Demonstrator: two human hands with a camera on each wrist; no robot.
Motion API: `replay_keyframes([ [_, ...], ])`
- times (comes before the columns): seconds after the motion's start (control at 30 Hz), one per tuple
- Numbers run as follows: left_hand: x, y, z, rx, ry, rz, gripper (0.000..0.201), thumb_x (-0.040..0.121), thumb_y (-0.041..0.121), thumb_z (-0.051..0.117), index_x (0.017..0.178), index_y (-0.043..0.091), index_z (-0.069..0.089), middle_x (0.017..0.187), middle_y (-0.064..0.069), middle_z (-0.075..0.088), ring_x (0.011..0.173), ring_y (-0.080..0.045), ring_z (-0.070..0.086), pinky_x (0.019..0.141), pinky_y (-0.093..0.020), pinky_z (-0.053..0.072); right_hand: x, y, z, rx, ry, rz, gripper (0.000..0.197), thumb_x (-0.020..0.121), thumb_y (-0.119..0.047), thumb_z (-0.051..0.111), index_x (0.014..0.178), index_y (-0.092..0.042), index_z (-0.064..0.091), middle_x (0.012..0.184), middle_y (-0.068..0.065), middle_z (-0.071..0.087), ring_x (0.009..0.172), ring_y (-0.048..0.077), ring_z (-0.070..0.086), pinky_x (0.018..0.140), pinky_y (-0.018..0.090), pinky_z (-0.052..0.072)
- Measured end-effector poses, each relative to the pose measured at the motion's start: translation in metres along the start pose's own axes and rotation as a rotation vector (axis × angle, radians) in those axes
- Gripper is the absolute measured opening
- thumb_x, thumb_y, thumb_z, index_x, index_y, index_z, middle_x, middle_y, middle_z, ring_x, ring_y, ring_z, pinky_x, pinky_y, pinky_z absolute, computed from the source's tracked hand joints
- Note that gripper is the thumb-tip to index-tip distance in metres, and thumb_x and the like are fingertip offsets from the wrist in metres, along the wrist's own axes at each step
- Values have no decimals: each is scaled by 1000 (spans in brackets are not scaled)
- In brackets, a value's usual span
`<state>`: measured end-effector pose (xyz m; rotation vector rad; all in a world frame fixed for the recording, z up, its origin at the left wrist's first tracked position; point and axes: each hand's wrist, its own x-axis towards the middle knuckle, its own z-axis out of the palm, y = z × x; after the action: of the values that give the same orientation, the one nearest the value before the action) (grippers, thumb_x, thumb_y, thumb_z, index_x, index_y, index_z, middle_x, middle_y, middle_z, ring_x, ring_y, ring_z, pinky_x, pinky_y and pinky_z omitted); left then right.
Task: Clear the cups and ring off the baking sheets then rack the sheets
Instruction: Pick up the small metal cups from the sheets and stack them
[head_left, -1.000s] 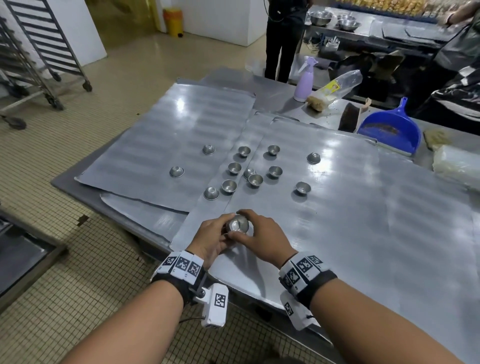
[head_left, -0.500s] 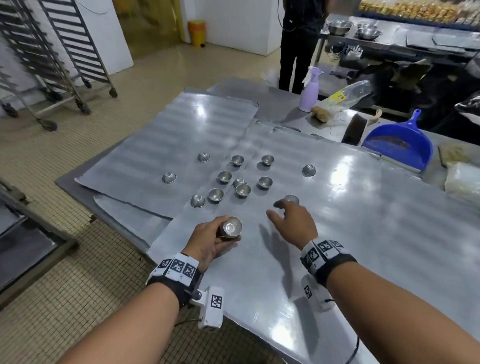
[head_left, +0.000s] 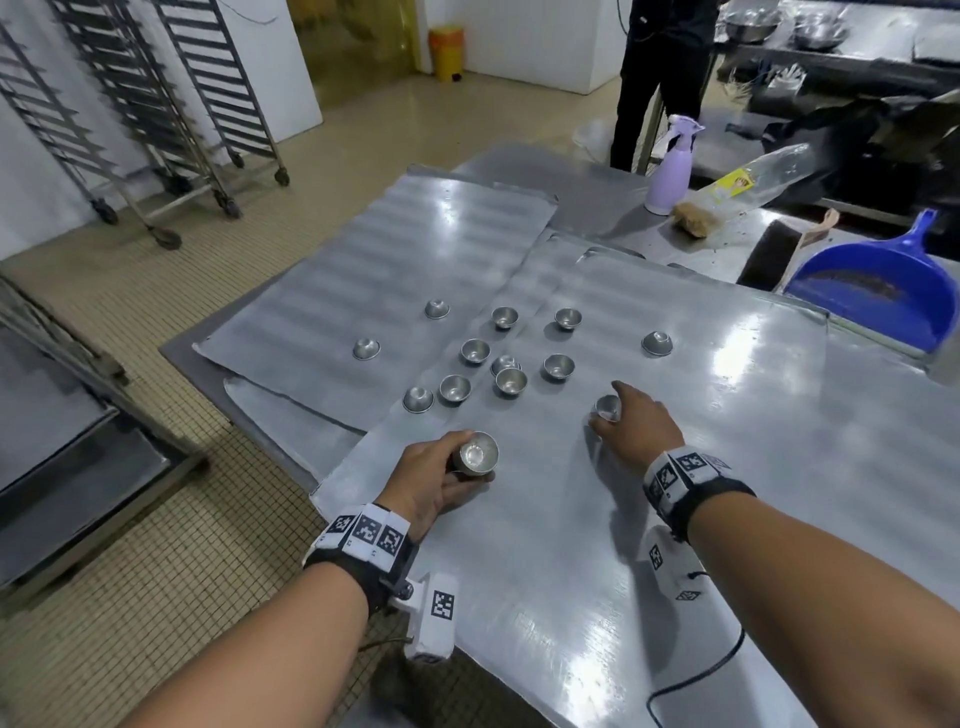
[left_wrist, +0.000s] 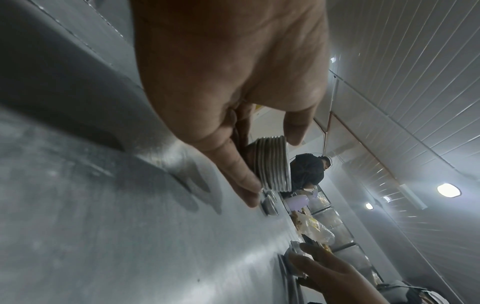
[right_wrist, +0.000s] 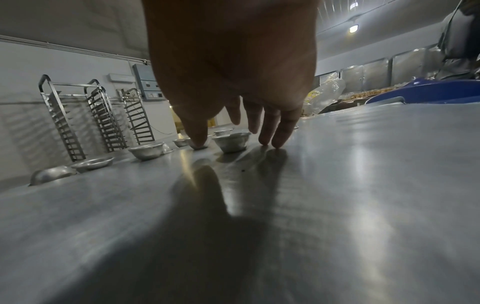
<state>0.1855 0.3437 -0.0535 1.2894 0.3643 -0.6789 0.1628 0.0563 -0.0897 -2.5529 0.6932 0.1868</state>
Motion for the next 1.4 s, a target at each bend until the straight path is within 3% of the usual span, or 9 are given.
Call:
replay_keyframes([
  [0.17, 15, 11, 0, 70, -46, -28, 36, 91, 27, 69, 112, -1, 70, 106, -24, 73, 93, -39, 74, 67, -32, 60, -2, -11, 1, 28, 61, 64, 55, 94, -32, 52, 146, -18, 43, 140, 10, 55, 130, 35, 45, 104, 46, 44],
  [0.43, 54, 33, -1, 119, -163, -76, 26, 89, 22, 72, 101, -1, 72, 98, -22, 73, 94, -42, 73, 94, -52, 56, -24, -29, 13, 114, 122, 189, 43, 91, -29, 59, 130, -11, 57, 132, 13, 57, 120, 34, 55, 96, 38, 46],
  [0.6, 66, 41, 2, 169, -242, -107, 23, 89, 25, 70, 98, 4, 71, 105, -24, 73, 93, -39, 74, 92, -47, 58, -44, -42, 23, 224, 182, 226, 51, 86, -33, 67, 132, -12, 58, 129, 12, 62, 118, 31, 58, 96, 36, 47],
  [0.7, 71, 44, 3, 175, -242, -137, 39, 91, 39, 69, 107, 4, 66, 111, -23, 72, 94, -38, 74, 81, -41, 62, -55, -57, 26, 324, 239, 171, 50, 82, -39, 74, 125, -15, 63, 118, 7, 67, 107, 24, 62, 92, 35, 50],
  [0.8, 74, 47, 3, 145, -251, -194, 69, 91, 64, 56, 111, -1, 62, 110, -23, 72, 97, -40, 73, 81, -42, 61, -64, -80, 24, 424, 312, 71, 51, 79, -44, 78, 122, -22, 64, 110, -3, 70, 94, 13, 65, 85, 30, 53],
  [0.9, 73, 53, 4, 90, -260, -209, 83, 90, 72, 47, 117, -5, 61, 110, -25, 71, 93, -39, 73, 76, -40, 62, -71, -105, 22, 458, 325, -49, 49, 78, -47, 78, 120, -27, 62, 104, -10, 70, 93, 7, 65, 81, 25, 51],
  [1.0, 70, 57, 5, 78, -272, -177, 84, 92, 70, 46, 116, -9, 62, 107, -26, 72, 89, -37, 74, 63, -34, 61, -71, -124, 26, 385, 270, -151, 53, 80, -51, 75, 125, -30, 59, 111, -10, 72, 99, 10, 65, 84, 30, 52],
  [1.23, 65, 59, -6, 136, -248, -98, 75, 89, 70, 52, 109, 0, 66, 91, -17, 76, 76, -25, 74, 69, -33, 58, -65, -145, 39, 226, 189, -238, 56, 82, -55, 70, 132, -33, 57, 109, -4, 72, 95, 18, 65, 78, 33, 49],
  [1.4, 55, 63, -20, 107, -242, -30, 40, 96, 39, 62, 112, 3, 69, 89, -12, 77, 77, -19, 75, 70, -32, 58, -64, -161, 45, 260, 177, -287, 53, 82, -51, 71, 131, -35, 59, 112, -7, 72, 97, 16, 65, 76, 26, 43],
])
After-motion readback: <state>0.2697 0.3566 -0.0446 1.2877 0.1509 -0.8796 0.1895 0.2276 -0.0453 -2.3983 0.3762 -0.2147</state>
